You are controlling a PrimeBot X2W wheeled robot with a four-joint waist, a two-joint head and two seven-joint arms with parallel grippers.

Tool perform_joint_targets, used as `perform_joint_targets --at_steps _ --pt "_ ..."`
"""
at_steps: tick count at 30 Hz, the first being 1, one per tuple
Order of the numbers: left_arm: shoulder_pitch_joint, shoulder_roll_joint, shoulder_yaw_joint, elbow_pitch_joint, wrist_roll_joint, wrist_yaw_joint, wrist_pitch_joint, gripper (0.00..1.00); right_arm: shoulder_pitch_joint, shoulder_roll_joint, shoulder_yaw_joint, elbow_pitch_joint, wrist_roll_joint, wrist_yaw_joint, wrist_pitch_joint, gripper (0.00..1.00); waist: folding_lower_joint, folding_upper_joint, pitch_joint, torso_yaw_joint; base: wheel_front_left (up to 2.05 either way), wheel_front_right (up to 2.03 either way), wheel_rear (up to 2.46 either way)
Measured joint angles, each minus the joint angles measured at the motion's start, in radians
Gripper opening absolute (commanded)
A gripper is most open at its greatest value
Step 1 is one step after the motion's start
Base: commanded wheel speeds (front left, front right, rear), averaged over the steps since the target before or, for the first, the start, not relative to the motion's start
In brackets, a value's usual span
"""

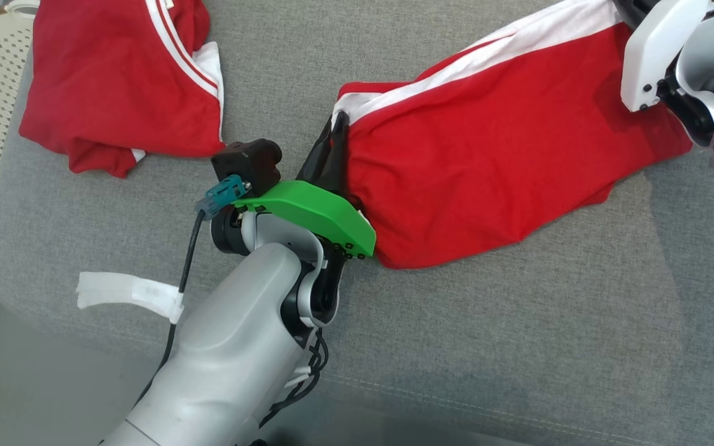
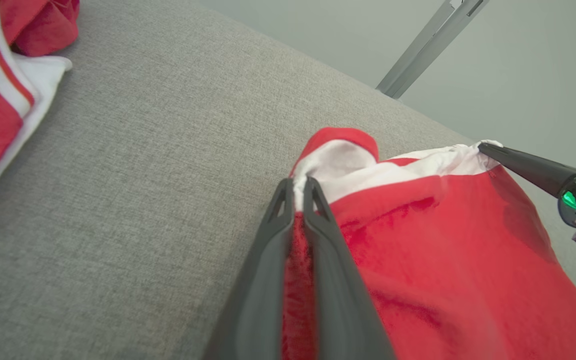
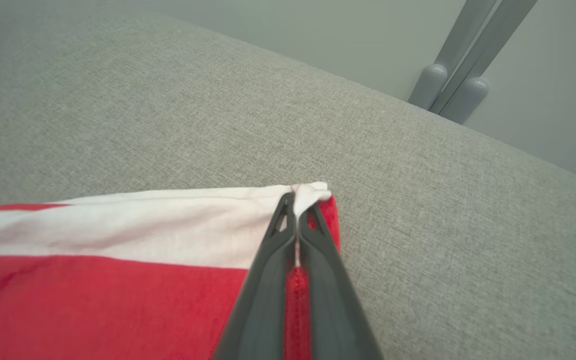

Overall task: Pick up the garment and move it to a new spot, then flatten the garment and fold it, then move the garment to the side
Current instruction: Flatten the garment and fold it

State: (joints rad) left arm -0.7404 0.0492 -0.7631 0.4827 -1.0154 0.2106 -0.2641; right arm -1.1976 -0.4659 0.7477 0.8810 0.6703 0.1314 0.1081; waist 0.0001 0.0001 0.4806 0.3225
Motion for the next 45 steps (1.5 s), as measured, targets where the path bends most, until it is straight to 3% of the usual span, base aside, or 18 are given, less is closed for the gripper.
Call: perform_joint_targets --at_steps 1,2,3,4,11,15,24,30,45 --pt "-0.003 0.0 -0.009 0.004 -0.005 0.0 0.0 0.21 -0.001 0.0 0.011 0.006 0.007 0.0 -0.003 0.82 0.0 0.0 -0.002 0.0 0.0 0.0 0.0" --pt "-0.003 0.0 -0.009 0.004 -0.005 0.0 0.0 0.39 -0.001 0.0 0.011 0.006 0.007 0.0 -0.003 1.0 0.0 0.0 -0.002 0.0 0.0 0.0 0.0" --pt "-0.005 0.0 -0.014 0.007 -0.007 0.0 0.0 0.65 -0.002 0.0 0.02 0.012 0.015 0.0 -0.005 1.0 0.0 0.0 -0.004 0.0 0.0 0.0 0.0" --pt "-0.006 0.0 -0.017 0.01 -0.01 0.0 0.0 1.0 -0.002 -0.001 0.03 0.016 0.023 0.0 -0.006 1.0 0.0 0.0 -0.006 0.0 0.0 0.0 0.0" --pt "-0.023 0.0 -0.058 0.056 0.016 0.0 0.0 1.0 -0.007 -0.023 0.099 0.015 0.1 0.0 -0.017 1.0 -0.0001 0.0 -0.029 -0.003 0.0 0.0 0.0" --pt "-0.023 0.03 -0.075 0.064 0.035 -0.002 0.003 1.0 -0.006 -0.056 0.142 -0.013 0.155 0.0 -0.032 1.0 -0.0001 -0.0001 -0.05 -0.009 0.0 0.0 0.0" --pt "0.04 0.123 -0.008 -0.096 0.169 0.046 0.002 1.0 0.03 -0.121 0.203 -0.058 0.237 0.0 -0.055 1.0 -0.0002 0.0 -0.093 -0.03 0.0 0.0 0.0" --pt "0.137 0.142 0.046 -0.219 0.276 0.071 0.002 1.0 0.049 -0.129 0.24 -0.06 0.288 0.0 -0.017 1.0 -0.0002 0.0 -0.107 -0.038 0.0 0.0 0.0" --pt "0.25 0.123 0.123 -0.308 0.376 0.057 0.002 1.0 0.045 -0.126 0.311 0.038 0.377 0.0 0.197 1.0 -0.0002 0.0 -0.101 0.049 0.0 0.0 0.0"
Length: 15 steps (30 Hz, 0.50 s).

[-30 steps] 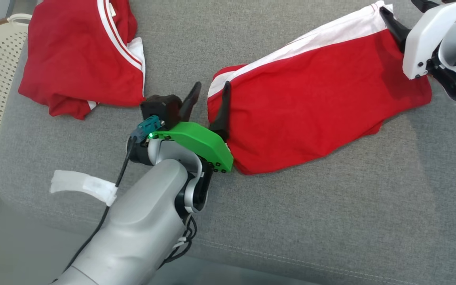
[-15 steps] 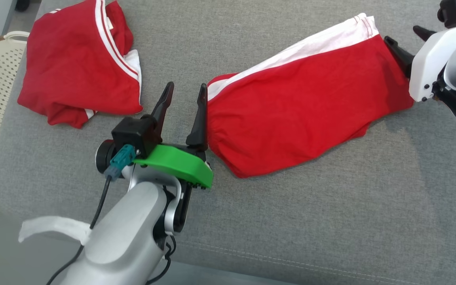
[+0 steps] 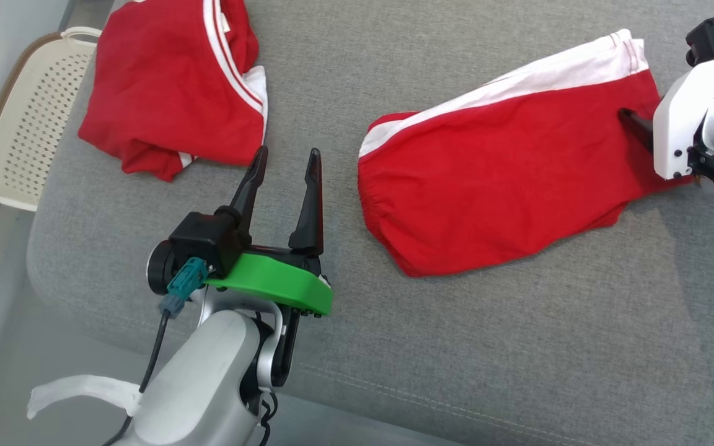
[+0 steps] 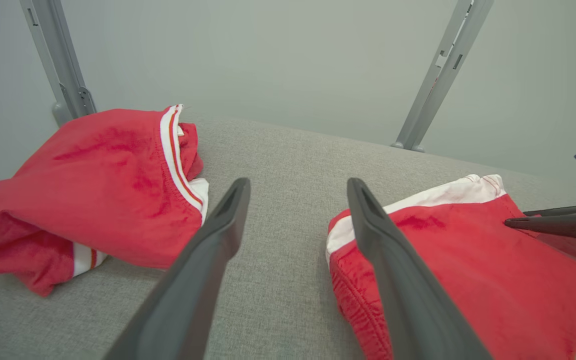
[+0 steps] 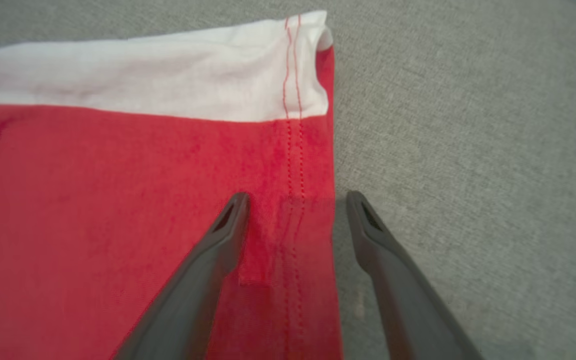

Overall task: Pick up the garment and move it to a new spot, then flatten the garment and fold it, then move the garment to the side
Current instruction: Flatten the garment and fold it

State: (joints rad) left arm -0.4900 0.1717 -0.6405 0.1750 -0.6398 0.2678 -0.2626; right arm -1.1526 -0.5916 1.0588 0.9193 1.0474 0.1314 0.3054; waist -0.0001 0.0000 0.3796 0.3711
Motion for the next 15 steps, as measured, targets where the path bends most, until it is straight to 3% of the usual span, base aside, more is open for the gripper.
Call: perform_joint_targets --at_steps 3,4,5,7,8,9,15 --pt "0.012 -0.004 0.014 -0.005 0.007 -0.004 0.0 1.0 -0.003 0.0 0.009 0.021 0.005 0.0 0.027 1.0 0.0 0.0 -0.002 0.015 0.0 0.0 0.0" --pt "0.015 -0.005 0.02 -0.007 0.009 -0.006 0.0 1.0 -0.005 0.0 0.012 0.027 0.006 0.0 0.029 0.84 0.0 0.0 -0.003 0.019 0.0 0.0 0.0" --pt "0.019 -0.005 0.025 -0.008 0.01 -0.011 0.0 1.0 -0.006 0.001 0.015 0.03 0.006 0.0 0.029 0.53 0.0 0.0 -0.003 0.021 0.0 0.0 0.0" --pt "0.028 -0.006 0.033 -0.01 0.015 -0.012 0.0 1.0 -0.008 0.006 0.018 0.036 0.006 0.0 0.025 0.27 0.0 0.0 -0.004 0.022 0.0 0.0 0.0" --pt "0.03 -0.007 0.037 -0.01 0.016 -0.013 0.0 1.0 -0.009 0.008 0.02 0.038 0.005 0.0 0.015 0.05 0.0 0.0 -0.004 0.021 0.0 0.0 0.0" --pt "0.032 -0.007 0.042 -0.01 0.017 -0.013 0.0 1.0 -0.01 0.011 0.022 0.04 0.004 0.0 0.006 0.0 0.0 0.0 -0.004 0.019 0.0 0.0 0.0" --pt "0.048 -0.008 0.053 -0.007 0.025 -0.023 0.0 1.0 -0.011 0.022 0.021 0.04 0.013 0.0 -0.035 0.0 0.0 0.0 -0.009 -0.009 0.0 0.0 0.0"
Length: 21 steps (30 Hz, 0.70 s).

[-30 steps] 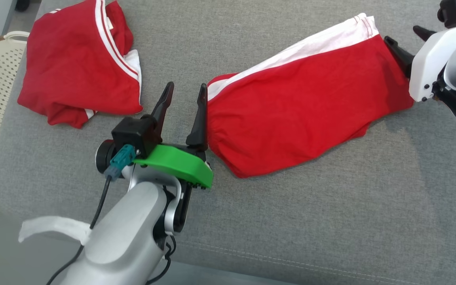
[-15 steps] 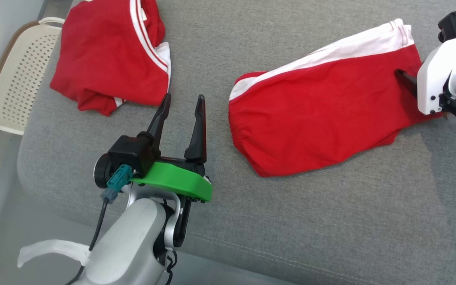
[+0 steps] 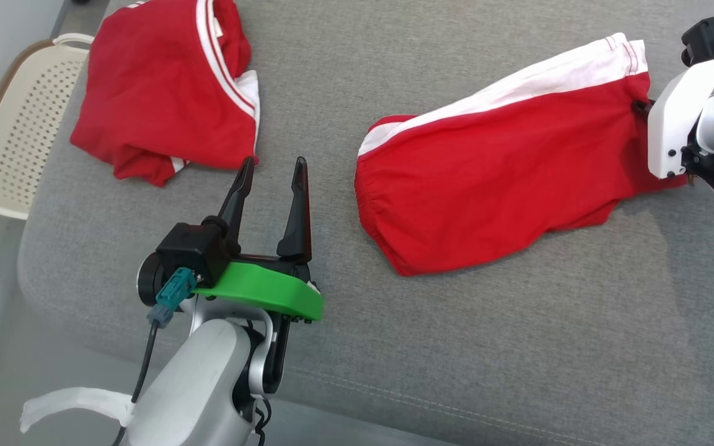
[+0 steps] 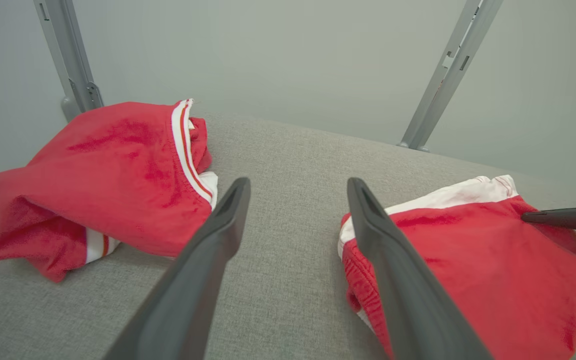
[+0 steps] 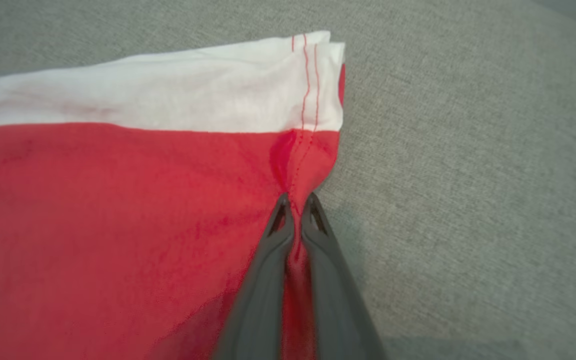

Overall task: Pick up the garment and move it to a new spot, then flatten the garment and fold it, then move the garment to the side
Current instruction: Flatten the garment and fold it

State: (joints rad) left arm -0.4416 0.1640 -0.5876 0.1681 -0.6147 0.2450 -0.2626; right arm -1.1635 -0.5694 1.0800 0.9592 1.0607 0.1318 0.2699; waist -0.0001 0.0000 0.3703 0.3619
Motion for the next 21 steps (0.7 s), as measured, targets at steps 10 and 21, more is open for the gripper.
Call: perform_joint_targets --at_steps 10,21 --pt "0.017 0.012 0.006 -0.003 0.0 -0.012 0.0 1.0 0.079 -0.018 -0.031 -0.082 0.093 0.0 -0.083 0.0 0.0 0.0 -0.019 -0.088 0.0 0.0 0.0" --pt "0.045 0.043 0.007 -0.055 -0.002 -0.001 0.012 1.0 0.218 -0.093 -0.08 -0.182 0.171 0.0 -0.206 0.0 0.0 0.0 -0.047 -0.208 0.0 0.0 0.0"
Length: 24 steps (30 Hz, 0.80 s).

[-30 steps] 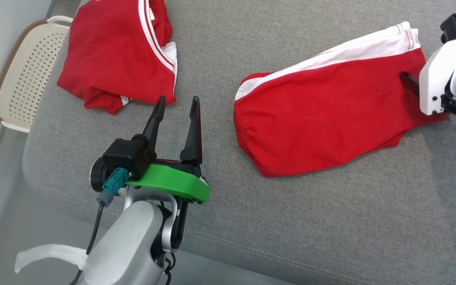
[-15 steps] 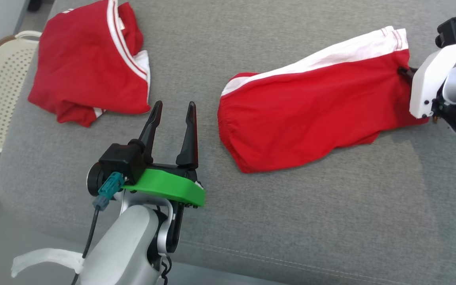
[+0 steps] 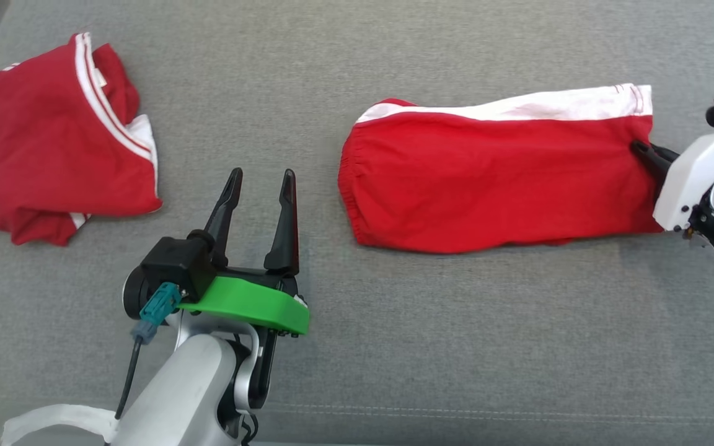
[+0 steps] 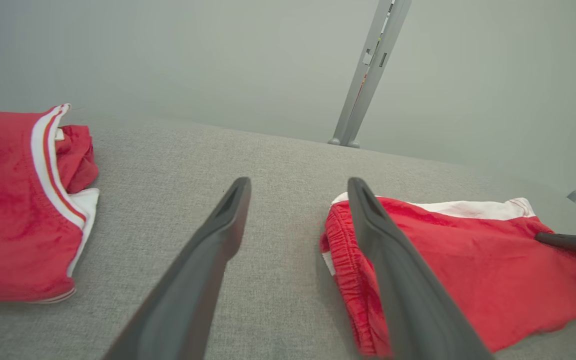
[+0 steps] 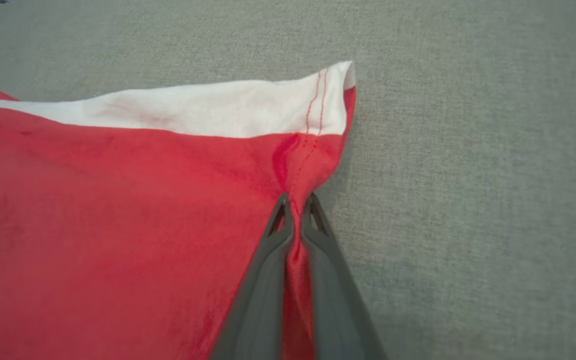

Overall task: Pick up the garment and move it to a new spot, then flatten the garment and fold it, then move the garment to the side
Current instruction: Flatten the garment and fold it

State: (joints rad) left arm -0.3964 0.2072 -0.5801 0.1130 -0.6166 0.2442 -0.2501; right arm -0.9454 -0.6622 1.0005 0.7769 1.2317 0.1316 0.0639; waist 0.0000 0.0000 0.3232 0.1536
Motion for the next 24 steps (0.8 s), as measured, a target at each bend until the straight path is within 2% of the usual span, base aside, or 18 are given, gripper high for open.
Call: perform_joint_targets --at_steps 6,15,24 --pt "0.009 0.008 -0.003 -0.022 0.0 0.004 0.011 1.0 0.049 -0.006 -0.036 0.012 0.027 0.0 -0.055 0.0 0.0 0.0 -0.008 -0.047 0.0 0.0 0.0" --pt "0.017 0.021 -0.005 -0.028 -0.006 0.008 0.013 1.0 0.056 0.047 -0.06 0.026 0.049 0.0 -0.094 0.0 0.0 0.0 -0.009 -0.061 0.0 0.0 0.0" --pt "0.041 0.026 -0.005 -0.024 -0.018 0.01 0.015 1.0 0.049 0.061 -0.063 -0.104 0.073 0.0 -0.094 0.0 0.0 0.0 -0.043 -0.066 0.0 0.0 0.0"
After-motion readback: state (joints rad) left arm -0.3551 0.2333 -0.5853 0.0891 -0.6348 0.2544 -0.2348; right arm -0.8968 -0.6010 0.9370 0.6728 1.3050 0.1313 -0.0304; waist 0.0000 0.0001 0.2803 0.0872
